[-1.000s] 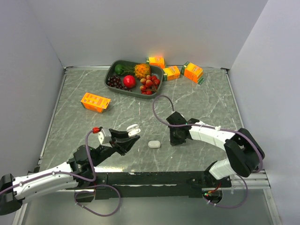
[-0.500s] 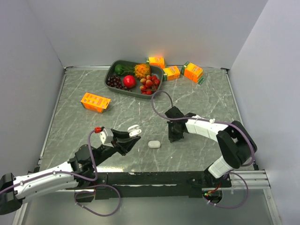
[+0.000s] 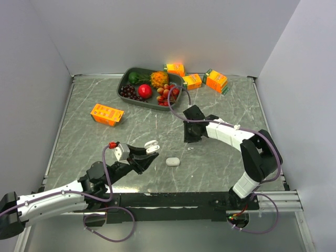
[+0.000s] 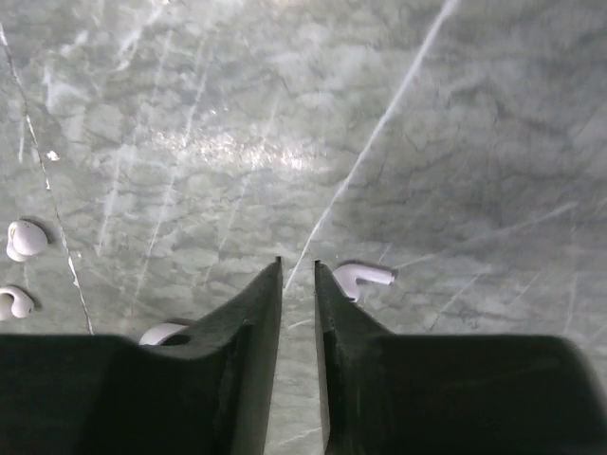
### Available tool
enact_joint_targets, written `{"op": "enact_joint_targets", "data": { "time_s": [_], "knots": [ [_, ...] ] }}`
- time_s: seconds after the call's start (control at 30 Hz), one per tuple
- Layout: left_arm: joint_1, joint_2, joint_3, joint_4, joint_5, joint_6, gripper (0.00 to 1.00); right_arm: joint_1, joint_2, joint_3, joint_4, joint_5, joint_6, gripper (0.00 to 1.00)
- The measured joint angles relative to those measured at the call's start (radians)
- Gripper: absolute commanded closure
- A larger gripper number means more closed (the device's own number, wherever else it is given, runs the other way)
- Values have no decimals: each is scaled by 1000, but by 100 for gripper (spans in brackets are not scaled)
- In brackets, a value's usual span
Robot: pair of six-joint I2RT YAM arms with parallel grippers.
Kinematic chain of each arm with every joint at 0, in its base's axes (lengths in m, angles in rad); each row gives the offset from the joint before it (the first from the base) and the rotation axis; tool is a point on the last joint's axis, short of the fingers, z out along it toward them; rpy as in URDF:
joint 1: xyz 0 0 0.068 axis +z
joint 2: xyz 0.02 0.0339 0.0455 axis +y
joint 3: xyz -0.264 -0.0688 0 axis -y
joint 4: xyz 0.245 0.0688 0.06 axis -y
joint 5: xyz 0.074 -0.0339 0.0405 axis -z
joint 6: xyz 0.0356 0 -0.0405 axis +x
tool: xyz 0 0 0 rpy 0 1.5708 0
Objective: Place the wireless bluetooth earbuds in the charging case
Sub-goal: Adjust the earbud at the center of the board.
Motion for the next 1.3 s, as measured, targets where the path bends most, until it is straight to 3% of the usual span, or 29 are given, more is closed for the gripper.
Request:
{"op": "enact_joint_targets", "data": {
  "time_s": [0.03,0.13,0.27,0.67,1.3],
  "knots": [
    [0,2,0,0,0,0,99,-2,0,6,1,0,-6,52],
    [0,5,0,0,0,0,99,-6,-2,10,3,2,-20,44],
    [0,7,0,1,0,0,99,-7,-8,0,10,8,-44,41],
    [0,0,-2,0,0,-1,99,17,-56,-116,39,31,-146,44],
    [0,-12,-3,-1,1,-19,99,42,-51,-125,64,59,-197,55]
  ]
}}
